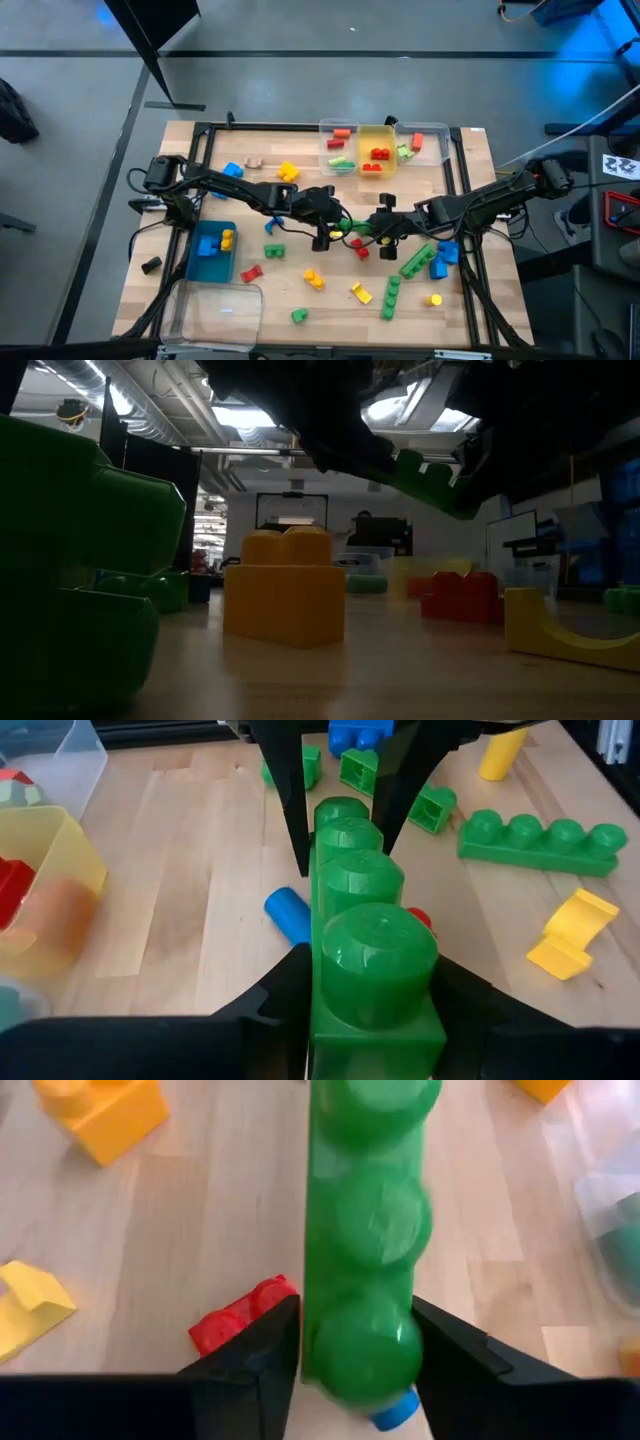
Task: Sort blocks by size
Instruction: Put the green 4 stud game piece into the bottom transparent bin
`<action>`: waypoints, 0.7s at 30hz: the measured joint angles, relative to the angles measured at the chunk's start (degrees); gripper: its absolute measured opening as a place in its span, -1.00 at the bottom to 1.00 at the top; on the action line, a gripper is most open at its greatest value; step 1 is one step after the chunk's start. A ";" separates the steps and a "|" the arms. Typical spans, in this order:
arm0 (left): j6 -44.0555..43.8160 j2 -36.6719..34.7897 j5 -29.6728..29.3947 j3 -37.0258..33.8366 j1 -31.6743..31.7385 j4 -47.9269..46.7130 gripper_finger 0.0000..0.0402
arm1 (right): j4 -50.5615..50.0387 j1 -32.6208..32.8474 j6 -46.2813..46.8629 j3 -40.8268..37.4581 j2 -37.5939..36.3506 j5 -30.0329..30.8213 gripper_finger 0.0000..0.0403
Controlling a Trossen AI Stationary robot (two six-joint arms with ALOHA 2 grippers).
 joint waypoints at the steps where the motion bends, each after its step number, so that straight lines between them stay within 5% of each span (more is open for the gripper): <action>1: 0.00 -0.42 0.08 0.00 0.00 -0.86 -0.39 | -0.25 0.00 -0.01 0.00 0.00 -0.54 -0.09; 7: -2.07 -4.66 0.76 0.00 -0.34 -7.87 -0.39 | -0.78 0.00 0.11 0.00 0.00 -2.74 0.18; 11: -4.45 -8.57 3.24 0.00 -1.50 -16.43 -0.39 | -0.89 0.05 0.25 0.00 0.00 -10.52 0.28; 16: -9.33 -15.22 11.74 0.00 -4.74 -27.19 -0.39 | -0.91 0.09 2.97 0.00 0.00 -20.13 0.30; 21: -18.98 -22.15 22.41 0.00 -9.83 -37.02 -0.39 | -0.96 0.09 3.72 0.00 0.00 -21.85 0.30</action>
